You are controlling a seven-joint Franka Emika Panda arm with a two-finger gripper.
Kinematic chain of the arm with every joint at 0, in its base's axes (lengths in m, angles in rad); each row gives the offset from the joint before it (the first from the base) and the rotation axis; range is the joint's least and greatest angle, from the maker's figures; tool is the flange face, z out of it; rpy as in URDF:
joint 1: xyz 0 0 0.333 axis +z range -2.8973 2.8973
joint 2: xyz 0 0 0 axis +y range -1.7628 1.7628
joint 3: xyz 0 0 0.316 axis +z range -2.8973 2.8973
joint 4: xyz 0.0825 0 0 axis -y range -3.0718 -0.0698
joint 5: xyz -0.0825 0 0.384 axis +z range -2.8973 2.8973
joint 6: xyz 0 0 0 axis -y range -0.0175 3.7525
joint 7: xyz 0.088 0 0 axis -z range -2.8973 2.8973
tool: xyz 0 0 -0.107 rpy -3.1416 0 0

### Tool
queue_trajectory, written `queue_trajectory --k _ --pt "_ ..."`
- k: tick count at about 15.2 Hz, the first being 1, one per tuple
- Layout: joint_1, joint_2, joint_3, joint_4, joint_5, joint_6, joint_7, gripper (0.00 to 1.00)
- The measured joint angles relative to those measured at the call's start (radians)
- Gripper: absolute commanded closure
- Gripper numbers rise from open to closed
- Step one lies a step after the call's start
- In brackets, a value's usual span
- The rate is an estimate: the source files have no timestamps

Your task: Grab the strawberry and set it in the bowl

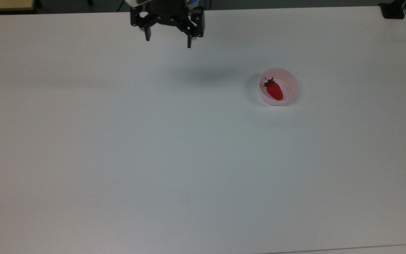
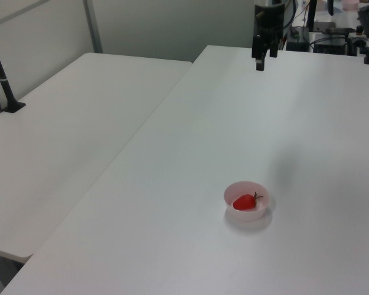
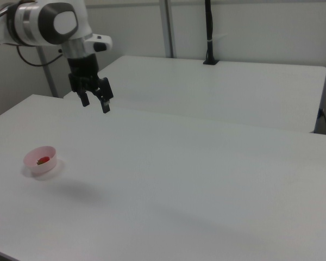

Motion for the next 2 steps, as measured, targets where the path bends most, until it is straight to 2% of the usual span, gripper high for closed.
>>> queue_trajectory --k 2 --pt "-0.002 -0.005 -0.023 0.000 0.010 -0.019 -0.006 0.00"
